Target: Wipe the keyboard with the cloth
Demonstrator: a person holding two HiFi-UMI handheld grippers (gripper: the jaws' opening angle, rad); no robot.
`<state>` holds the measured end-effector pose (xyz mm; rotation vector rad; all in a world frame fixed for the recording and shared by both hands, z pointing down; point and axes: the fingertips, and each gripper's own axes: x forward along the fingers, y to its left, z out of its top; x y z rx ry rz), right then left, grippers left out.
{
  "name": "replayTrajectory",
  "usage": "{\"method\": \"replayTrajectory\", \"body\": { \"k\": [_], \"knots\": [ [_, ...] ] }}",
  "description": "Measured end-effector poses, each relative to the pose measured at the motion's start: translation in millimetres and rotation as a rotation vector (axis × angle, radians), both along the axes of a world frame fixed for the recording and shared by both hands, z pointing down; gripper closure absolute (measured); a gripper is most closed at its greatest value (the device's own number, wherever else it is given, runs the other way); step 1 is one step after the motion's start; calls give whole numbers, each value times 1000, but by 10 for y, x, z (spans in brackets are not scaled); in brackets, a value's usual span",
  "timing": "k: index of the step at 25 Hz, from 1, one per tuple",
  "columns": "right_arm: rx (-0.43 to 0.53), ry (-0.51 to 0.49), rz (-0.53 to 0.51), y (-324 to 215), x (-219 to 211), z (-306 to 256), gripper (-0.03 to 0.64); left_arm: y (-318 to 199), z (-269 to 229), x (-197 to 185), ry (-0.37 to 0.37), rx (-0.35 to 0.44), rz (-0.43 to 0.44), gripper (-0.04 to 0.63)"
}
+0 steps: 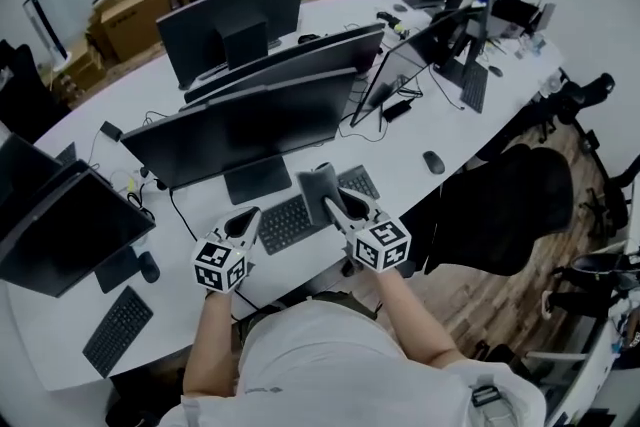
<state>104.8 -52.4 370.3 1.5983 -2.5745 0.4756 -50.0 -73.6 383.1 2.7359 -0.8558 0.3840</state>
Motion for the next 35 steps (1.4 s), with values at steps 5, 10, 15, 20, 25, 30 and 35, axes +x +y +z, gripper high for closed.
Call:
{"method": "replayTrajectory", "body": {
  "k": [5, 10, 15, 20, 25, 30, 35],
  "knots": [
    [53, 25, 43, 247, 233, -150, 508, 59, -121, 229, 43, 29, 57, 595],
    [78, 10, 78, 465, 387, -249, 508, 130, -240, 401, 88, 44, 101, 595],
    [99, 23, 108, 640, 468, -304, 508, 198, -270, 565, 84, 61, 144, 595],
    [97, 37, 131, 782, 511, -290, 508, 271, -275, 676, 88, 62, 174, 595],
    [92, 52, 151, 864, 573, -250, 508, 341, -251, 739, 85, 65, 191, 595],
    [84, 51, 164, 942, 631, -240, 508, 433, -300, 781, 87, 72, 201, 595],
    [71, 43, 171, 1003, 651, -210, 508, 483, -310, 770, 81, 75, 205, 595]
  ]
}}
